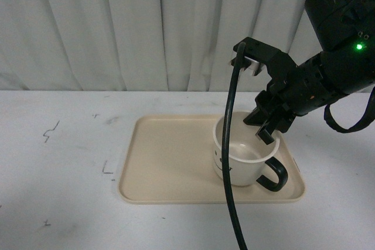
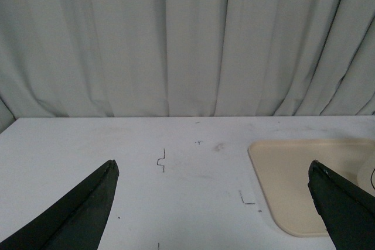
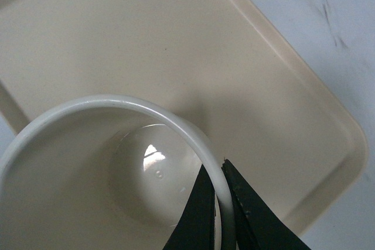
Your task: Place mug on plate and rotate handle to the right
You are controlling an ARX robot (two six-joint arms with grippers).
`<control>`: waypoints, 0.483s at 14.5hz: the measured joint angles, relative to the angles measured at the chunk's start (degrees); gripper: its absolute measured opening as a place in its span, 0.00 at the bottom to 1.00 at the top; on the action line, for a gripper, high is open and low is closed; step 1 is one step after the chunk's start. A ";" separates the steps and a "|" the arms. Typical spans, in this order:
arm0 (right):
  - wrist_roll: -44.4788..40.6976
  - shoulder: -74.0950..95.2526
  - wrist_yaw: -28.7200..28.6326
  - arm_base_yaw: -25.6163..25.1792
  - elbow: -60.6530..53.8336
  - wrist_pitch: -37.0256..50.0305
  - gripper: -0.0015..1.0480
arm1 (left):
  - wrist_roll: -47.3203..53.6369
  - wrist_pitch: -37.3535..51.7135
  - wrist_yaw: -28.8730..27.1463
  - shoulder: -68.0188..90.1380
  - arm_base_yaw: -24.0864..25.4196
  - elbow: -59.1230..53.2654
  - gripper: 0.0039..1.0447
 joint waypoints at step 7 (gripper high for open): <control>-28.04 5.03 -0.11 -1.64 9.03 -5.18 0.03 | -0.02 0.00 0.00 0.00 0.00 0.00 0.94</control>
